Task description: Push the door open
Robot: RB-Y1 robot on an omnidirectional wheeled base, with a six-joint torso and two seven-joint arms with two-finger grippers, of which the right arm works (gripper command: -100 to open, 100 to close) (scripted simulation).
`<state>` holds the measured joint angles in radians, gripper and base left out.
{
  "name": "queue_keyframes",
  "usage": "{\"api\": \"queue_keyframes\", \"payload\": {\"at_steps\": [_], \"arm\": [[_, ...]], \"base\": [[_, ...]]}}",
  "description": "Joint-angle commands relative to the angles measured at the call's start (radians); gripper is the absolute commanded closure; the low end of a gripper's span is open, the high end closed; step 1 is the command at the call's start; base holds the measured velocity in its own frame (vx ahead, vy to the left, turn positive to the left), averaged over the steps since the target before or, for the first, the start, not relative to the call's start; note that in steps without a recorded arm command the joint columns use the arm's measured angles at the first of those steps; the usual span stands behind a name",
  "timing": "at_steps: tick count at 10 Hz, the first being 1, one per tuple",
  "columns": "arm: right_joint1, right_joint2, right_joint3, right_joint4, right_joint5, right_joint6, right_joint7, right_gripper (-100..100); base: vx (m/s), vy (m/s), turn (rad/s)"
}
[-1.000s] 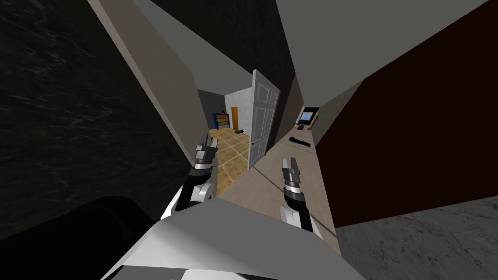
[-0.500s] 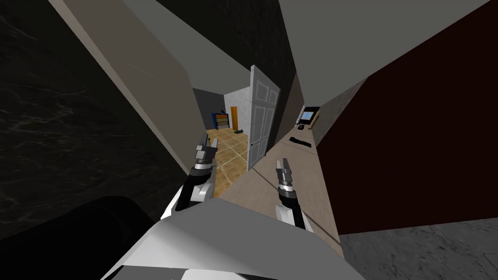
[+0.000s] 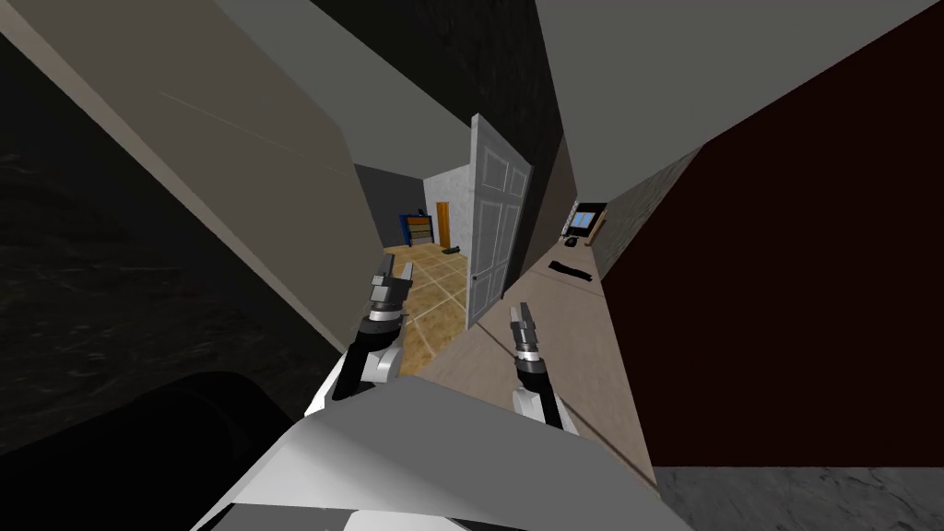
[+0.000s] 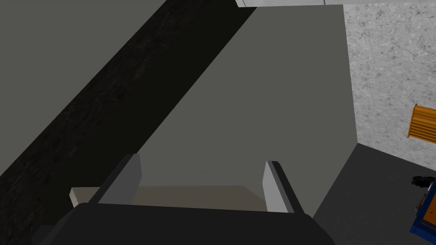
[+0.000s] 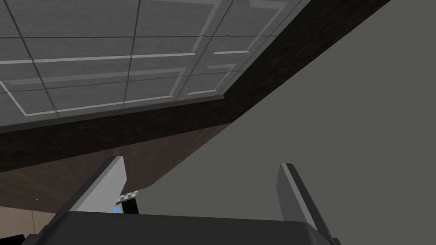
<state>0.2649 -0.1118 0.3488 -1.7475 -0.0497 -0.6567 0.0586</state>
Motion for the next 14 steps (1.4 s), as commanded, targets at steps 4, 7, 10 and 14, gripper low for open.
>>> {"api": "queue_keyframes", "payload": {"at_steps": [4,7,10,14], "arm": [[-0.046,-0.011,0.099,0.117,-0.002,-0.011,-0.020,-100],[-0.064,-0.014,0.135,0.162,-0.003,-0.016,-0.028,-100],[-0.088,-0.017,0.183,0.222,-0.004,-0.022,-0.038,-100],[-0.118,-0.021,0.243,0.297,-0.005,-0.031,-0.050,-100]], "base": [[0.182,-0.026,0.001],[0.121,-0.036,0.002],[0.122,-0.020,0.001],[0.127,-0.020,0.001]]}}
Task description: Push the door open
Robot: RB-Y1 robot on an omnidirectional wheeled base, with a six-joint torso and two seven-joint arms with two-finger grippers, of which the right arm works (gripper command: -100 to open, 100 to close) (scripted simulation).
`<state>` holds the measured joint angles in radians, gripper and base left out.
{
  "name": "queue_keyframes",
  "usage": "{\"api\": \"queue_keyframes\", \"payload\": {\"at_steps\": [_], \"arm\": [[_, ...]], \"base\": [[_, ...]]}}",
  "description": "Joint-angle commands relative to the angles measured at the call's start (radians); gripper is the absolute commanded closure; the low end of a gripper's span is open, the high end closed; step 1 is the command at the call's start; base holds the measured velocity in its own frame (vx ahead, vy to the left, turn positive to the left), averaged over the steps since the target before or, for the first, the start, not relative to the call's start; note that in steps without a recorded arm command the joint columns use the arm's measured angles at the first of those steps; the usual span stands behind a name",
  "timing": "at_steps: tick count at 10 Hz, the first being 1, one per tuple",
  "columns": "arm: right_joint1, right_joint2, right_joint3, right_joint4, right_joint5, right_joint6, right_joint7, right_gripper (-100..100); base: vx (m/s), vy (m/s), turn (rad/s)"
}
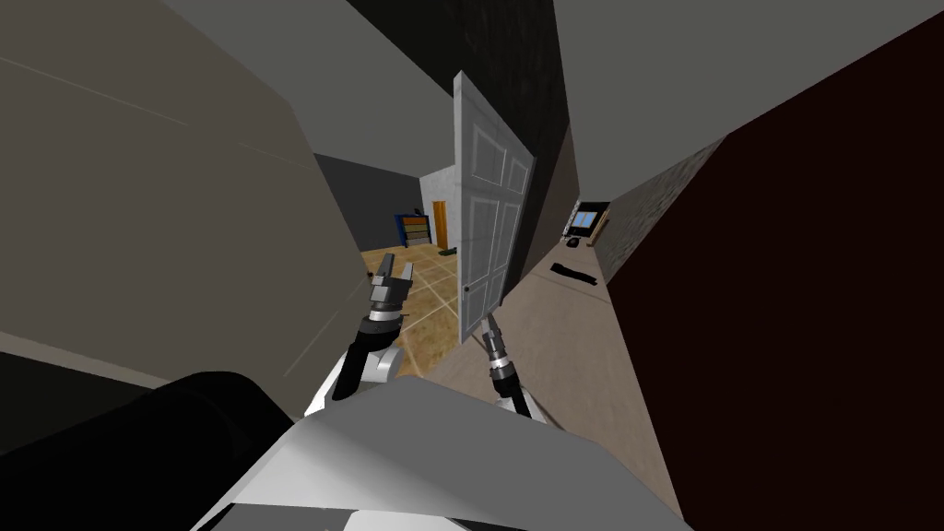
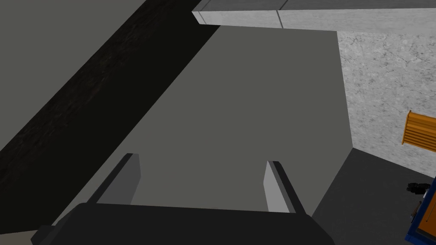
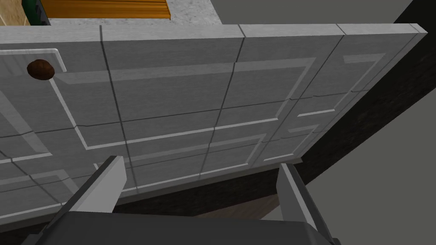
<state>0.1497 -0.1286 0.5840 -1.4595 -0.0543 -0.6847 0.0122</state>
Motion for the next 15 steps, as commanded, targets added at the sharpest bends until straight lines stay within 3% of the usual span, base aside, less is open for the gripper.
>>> {"api": "queue_keyframes", "payload": {"at_steps": [1,4,6,9,12,15], "arm": [[-0.014,-0.005,0.031,0.038,-0.001,-0.006,-0.008,-100],[-0.044,-0.007,0.089,0.111,-0.003,-0.014,-0.020,-100],[-0.055,-0.008,0.111,0.138,-0.003,-0.017,-0.025,-100],[-0.088,-0.010,0.177,0.221,-0.005,-0.027,-0.039,-100],[-0.103,-0.010,0.208,0.259,-0.005,-0.031,-0.045,-100],[-0.132,-0.011,0.267,0.333,-0.007,-0.039,-0.057,-100]], "base": [[0.137,-0.026,0.000],[0.168,-0.041,0.001],[0.117,-0.022,0.002],[0.177,-0.011,0.001],[0.133,-0.033,0.000],[0.145,-0.031,0.001]]}}
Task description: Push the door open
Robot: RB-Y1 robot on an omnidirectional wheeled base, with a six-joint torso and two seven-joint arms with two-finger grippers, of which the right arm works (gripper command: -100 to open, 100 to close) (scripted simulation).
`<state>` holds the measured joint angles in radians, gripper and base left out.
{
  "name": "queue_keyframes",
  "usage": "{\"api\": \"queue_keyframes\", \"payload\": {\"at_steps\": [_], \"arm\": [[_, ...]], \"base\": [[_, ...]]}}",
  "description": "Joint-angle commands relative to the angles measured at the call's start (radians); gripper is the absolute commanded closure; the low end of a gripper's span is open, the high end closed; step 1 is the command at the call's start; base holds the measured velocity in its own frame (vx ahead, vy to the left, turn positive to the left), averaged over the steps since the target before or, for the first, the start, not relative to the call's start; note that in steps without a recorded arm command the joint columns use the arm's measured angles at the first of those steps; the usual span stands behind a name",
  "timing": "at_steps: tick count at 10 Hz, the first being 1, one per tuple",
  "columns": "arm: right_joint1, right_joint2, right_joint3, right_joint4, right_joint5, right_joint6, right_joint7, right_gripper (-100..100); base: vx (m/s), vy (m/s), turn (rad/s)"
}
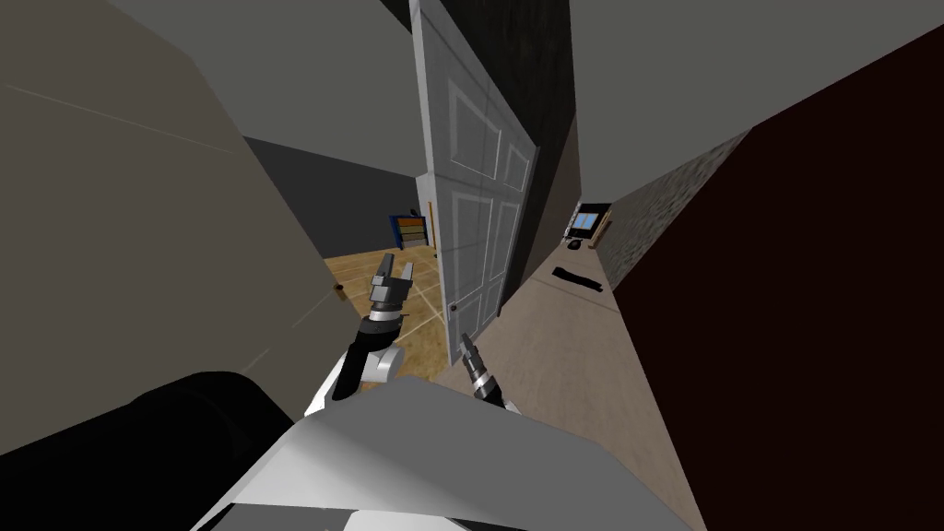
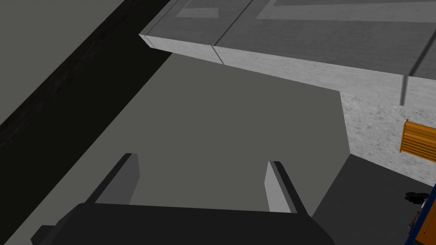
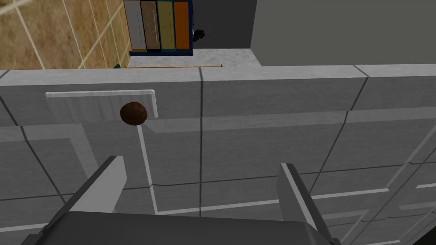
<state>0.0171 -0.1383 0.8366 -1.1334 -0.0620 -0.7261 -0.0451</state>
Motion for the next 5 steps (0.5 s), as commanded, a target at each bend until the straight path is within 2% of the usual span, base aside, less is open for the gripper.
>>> {"api": "queue_keyframes", "payload": {"at_steps": [1,5], "arm": [[-0.008,-0.001,0.031,0.028,0.001,0.000,-0.003,-100],[-0.044,0.000,0.103,0.118,-0.001,-0.010,-0.018,-100]], "base": [[0.187,-0.037,0.002],[0.179,-0.012,0.000]]}}
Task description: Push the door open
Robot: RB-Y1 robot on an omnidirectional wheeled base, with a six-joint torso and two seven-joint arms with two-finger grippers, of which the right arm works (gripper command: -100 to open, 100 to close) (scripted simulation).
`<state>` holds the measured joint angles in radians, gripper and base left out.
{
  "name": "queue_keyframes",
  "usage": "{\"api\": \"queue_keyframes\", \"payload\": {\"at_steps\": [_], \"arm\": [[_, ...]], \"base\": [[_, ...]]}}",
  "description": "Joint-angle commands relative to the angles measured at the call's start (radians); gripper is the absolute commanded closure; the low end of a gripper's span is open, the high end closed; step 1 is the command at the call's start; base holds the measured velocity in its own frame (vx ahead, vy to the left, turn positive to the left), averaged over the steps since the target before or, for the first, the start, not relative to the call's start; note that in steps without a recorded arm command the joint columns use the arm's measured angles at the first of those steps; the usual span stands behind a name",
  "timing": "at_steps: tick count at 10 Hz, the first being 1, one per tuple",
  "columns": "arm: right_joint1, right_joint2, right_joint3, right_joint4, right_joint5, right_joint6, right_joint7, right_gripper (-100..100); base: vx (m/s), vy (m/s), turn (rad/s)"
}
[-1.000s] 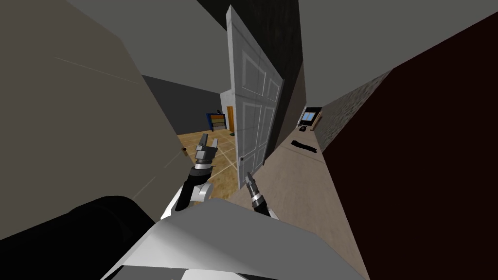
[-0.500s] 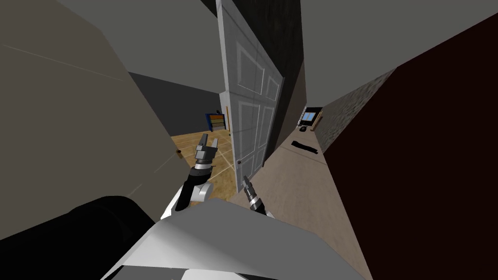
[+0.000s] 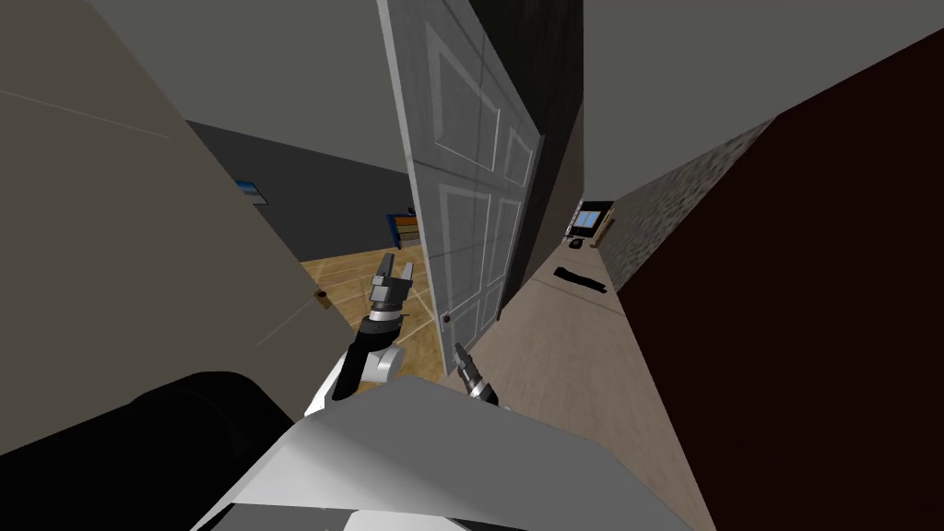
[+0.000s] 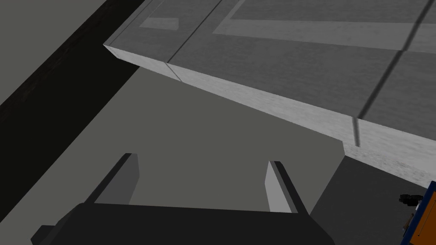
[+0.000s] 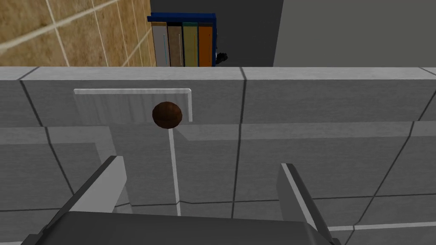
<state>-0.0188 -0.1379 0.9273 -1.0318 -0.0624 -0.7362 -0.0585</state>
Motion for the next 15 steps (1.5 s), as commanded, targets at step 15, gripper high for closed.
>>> {"api": "queue_keyframes", "payload": {"at_steps": [15], "arm": [[-0.049,0.017,0.082,0.143,0.001,-0.017,-0.013,-100]], "base": [[0.114,0.045,0.014]]}}
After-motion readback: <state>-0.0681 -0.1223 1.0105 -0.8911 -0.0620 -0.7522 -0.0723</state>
